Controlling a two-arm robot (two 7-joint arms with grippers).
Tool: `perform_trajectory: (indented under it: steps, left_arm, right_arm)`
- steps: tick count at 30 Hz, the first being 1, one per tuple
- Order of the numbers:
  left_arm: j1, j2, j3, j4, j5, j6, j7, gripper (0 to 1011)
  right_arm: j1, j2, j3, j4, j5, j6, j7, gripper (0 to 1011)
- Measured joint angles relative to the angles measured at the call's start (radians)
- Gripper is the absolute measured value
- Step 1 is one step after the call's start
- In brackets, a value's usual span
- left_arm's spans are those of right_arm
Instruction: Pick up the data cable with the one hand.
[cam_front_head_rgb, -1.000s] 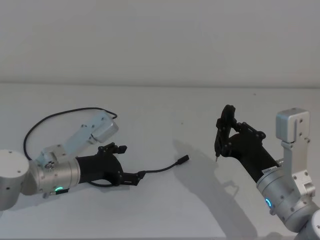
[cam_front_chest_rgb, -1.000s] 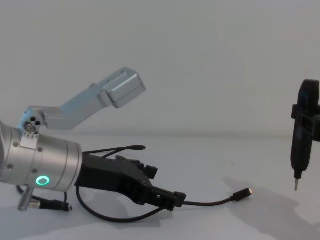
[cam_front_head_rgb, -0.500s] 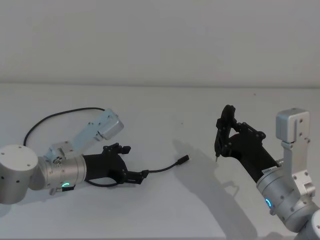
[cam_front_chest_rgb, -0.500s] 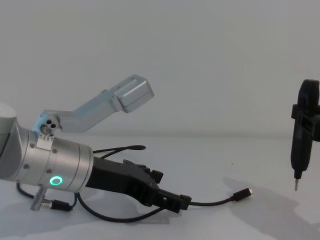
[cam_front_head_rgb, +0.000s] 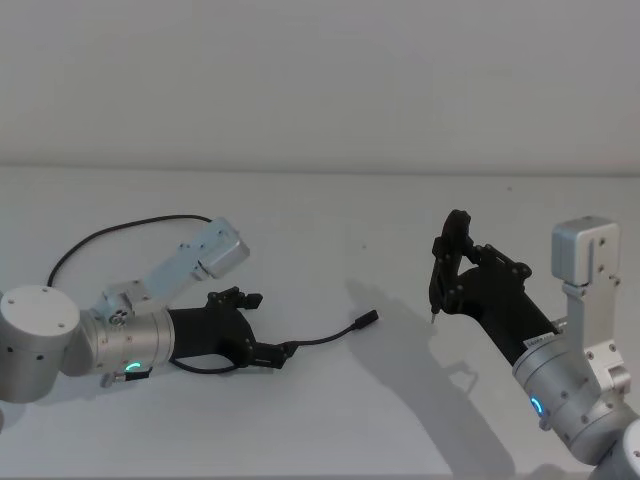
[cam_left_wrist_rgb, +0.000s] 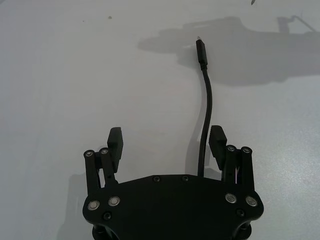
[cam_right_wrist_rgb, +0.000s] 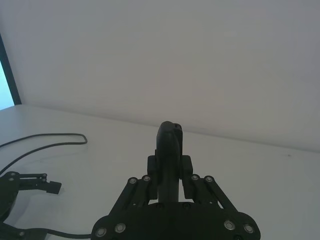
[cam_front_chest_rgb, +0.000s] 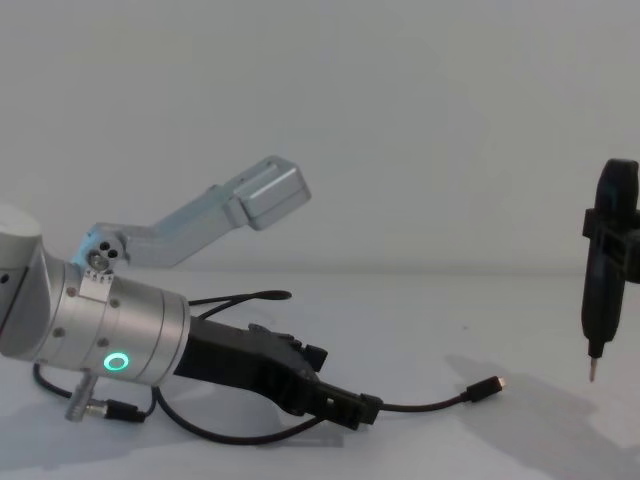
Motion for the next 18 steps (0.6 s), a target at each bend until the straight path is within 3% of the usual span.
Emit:
perform_trajectory:
  steps: [18]
  left_arm:
    - [-0.007, -0.001, 0.008, 0.010, 0.001, 0.000, -0.005, 1001]
  right_arm:
    - [0.000, 0.000, 0.000, 0.000, 0.000, 0.000, 0.000, 275]
